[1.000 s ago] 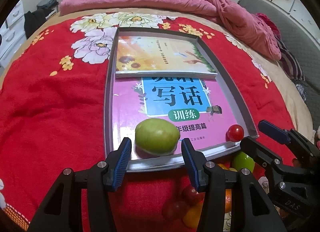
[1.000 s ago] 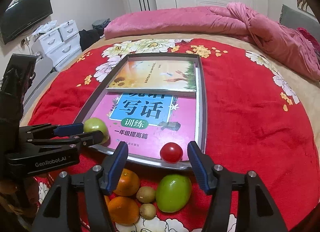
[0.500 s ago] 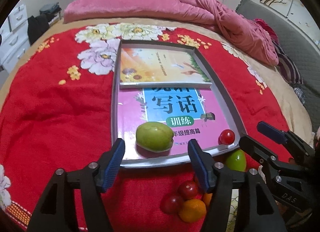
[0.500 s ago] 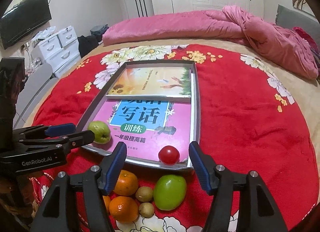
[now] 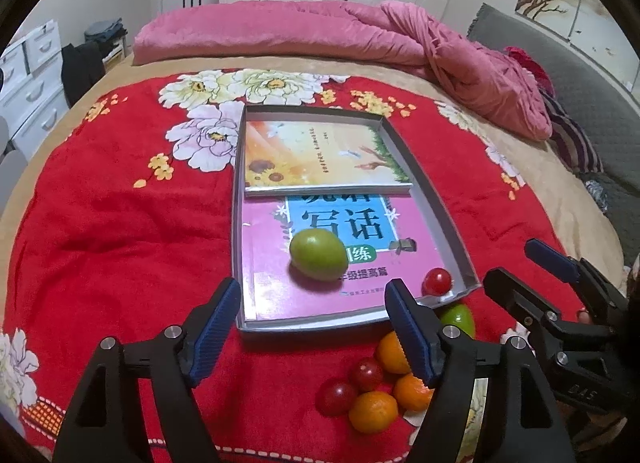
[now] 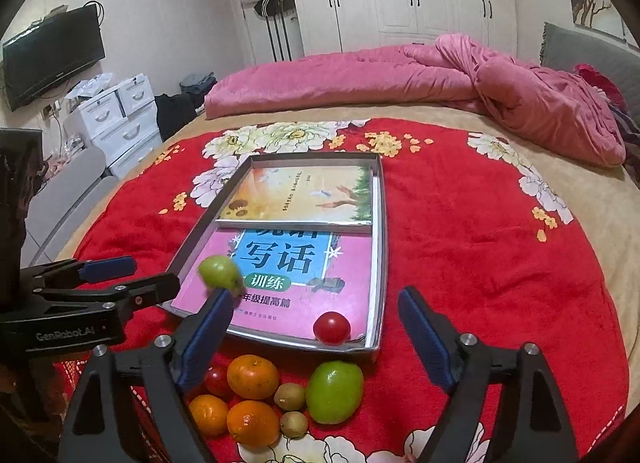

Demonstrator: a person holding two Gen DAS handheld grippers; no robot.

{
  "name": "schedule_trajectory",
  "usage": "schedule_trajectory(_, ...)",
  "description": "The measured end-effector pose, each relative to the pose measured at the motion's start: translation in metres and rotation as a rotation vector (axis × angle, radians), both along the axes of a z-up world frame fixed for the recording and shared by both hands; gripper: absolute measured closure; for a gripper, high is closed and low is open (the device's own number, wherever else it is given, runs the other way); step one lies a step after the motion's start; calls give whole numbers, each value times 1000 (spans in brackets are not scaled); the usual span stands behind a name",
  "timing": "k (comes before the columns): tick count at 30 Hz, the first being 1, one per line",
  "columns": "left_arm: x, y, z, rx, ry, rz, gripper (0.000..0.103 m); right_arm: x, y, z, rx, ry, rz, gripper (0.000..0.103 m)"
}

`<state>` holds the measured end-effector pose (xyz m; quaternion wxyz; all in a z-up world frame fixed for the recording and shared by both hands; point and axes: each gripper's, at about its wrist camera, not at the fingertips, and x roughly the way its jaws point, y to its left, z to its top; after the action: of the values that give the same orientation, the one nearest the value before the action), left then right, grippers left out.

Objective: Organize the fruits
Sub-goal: 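Withdraw both open tools from the tray back toward the fruit cluster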

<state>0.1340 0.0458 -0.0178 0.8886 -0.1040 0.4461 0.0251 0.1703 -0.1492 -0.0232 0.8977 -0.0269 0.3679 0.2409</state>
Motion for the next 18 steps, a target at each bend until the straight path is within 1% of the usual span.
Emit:
schedule_trajectory(9, -13, 2, 22, -17, -48, -10, 26, -8, -7, 16, 19, -33, -4, 17)
schedule_trajectory(12, -18, 3, 25, -28, -49, -18, 26, -11, -9, 19, 22, -39, -3, 17)
schedule_trajectory(15, -21, 2, 24, -39, -38, -25, 26, -14, -12, 20, 25, -36, -2, 13)
schedule_trajectory(18, -25, 1, 22, -43, -31, -32, 26, -17, -13, 18, 19, -27, 2, 13)
